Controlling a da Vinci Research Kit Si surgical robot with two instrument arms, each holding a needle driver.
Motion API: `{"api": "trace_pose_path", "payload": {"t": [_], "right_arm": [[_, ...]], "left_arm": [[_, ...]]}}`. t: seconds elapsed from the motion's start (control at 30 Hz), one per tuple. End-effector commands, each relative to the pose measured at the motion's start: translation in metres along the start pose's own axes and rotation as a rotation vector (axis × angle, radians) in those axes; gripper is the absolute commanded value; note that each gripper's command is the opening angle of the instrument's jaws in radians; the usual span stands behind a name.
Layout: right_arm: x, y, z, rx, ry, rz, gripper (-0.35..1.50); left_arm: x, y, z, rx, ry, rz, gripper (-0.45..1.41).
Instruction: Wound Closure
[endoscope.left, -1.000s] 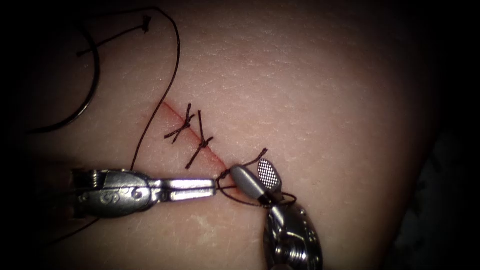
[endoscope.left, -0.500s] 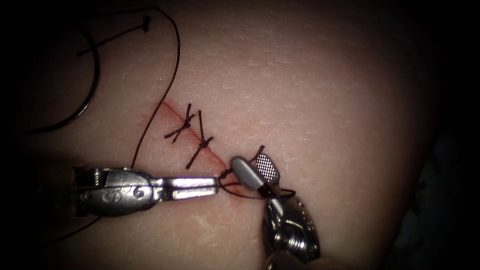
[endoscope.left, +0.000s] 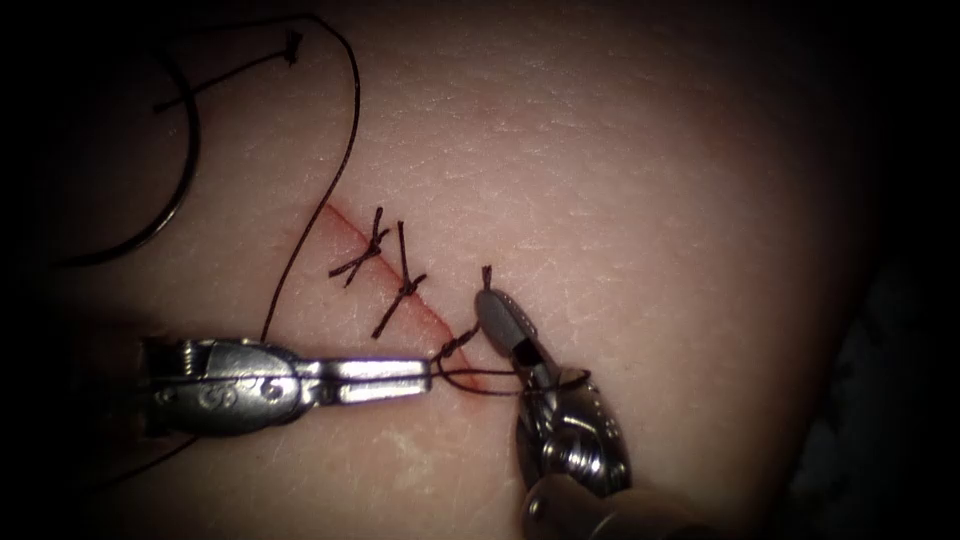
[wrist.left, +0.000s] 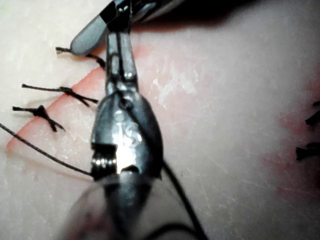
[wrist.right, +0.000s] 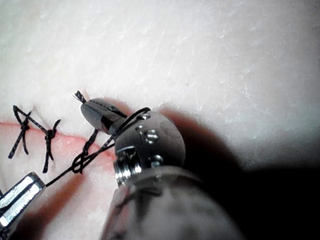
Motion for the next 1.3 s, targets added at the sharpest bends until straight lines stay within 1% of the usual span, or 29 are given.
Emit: {"api": "trace_pose_path", "payload": {"t": [0.03, 0.17, 0.3, 0.4, 0.43, 0.5, 0.53, 0.6, 0.63, 0.7, 0.8, 0.87, 1.03, 1.07, 1.13, 1.17, 1.23, 1.3], "right_arm": [[-0.0013, -0.0001, 0.0006, -0.007, -0.015, -0.018, -0.35], [-0.0024, -0.0007, 0.0003, -0.01, -0.052, -0.037, -0.35], [-0.0029, -0.0017, -0.0003, 0.0, -0.055, -0.095, -0.35], [-0.0028, -0.0027, -0.0009, 0.016, -0.037, -0.149, -0.35], [-0.0027, -0.0035, -0.0014, 0.028, -0.025, -0.2, -0.35], [-0.0025, -0.0041, -0.0019, 0.037, -0.013, -0.252, -0.35], [-0.0024, -0.0048, -0.0023, 0.049, 0.005, -0.304, -0.35], [-0.0024, -0.0054, -0.0026, 0.05, 0.011, -0.364, -0.35], [-0.0024, -0.0054, -0.0026, 0.05, 0.011, -0.364, -0.35], [-0.0029, -0.0054, -0.0029, 0.051, 0.014, -0.413, -0.35], [-0.0032, -0.005, -0.003, 0.055, 0.017, -0.429, -0.35], [-0.0038, -0.0044, -0.0031, 0.06, 0.019, -0.441, -0.35], [-0.0044, -0.0039, -0.0036, 0.063, 0.012, -0.447, -0.35], [-0.0045, -0.0039, -0.0037, 0.074, 0.005, -0.454, -0.35], [-0.0047, -0.004, -0.0037, 0.085, -0.002, -0.456, -0.35], [-0.005, -0.0041, -0.0037, 0.091, -0.011, -0.463, -0.35], [-0.0054, -0.0041, -0.0036, 0.099, -0.016, -0.477, -0.35], [-0.0057, -0.004, -0.0035, 0.109, -0.02, -0.48, -0.35]], "left_arm": [[-0.0008, 0.0006, 0.0004, -0.002, -0.001, -0.002, -0.45], [-0.0009, 0.0004, 0.0, -0.006, 0.002, -0.003, -0.45], [-0.0008, -0.0008, -0.0003, -0.002, -0.003, -0.009, -0.45], [-0.0007, -0.0028, -0.0007, 0.017, -0.026, -0.022, -0.45], [-0.0008, -0.0045, -0.001, 0.027, -0.045, -0.03, -0.45], [-0.001, -0.0063, -0.0012, 0.034, -0.072, -0.039, -0.45], [-0.0013, -0.0077, -0.0011, 0.039, -0.099, -0.044, -0.45], [-0.002, -0.0095, -0.0006, 0.041, -0.136, -0.05, -0.45], [-0.002, -0.0095, -0.0006, 0.041, -0.136, -0.05, -0.45], [-0.0027, -0.0114, 0.0007, 0.037, -0.182, -0.057, -0.45], [-0.0027, -0.0131, 0.0018, 0.026, -0.213, -0.058, -0.45], [-0.0019, -0.0157, 0.0034, 0.02, -0.222, -0.034, -0.45], [-0.0001, -0.0192, 0.0051, 0.02, -0.229, -0.002, -0.45], [0.0009, -0.0209, 0.0056, 0.025, -0.224, 0.005, -0.45], [0.0016, -0.0223, 0.0058, 0.032, -0.22, 0.011, -0.45], [0.0023, -0.0236, 0.0059, 0.039, -0.217, 0.018, -0.45], [0.0029, -0.0253, 0.006, 0.051, -0.213, 0.011, -0.45], [0.0031, -0.0261, 0.0062, 0.058, -0.214, 0.016, -0.45]]}}
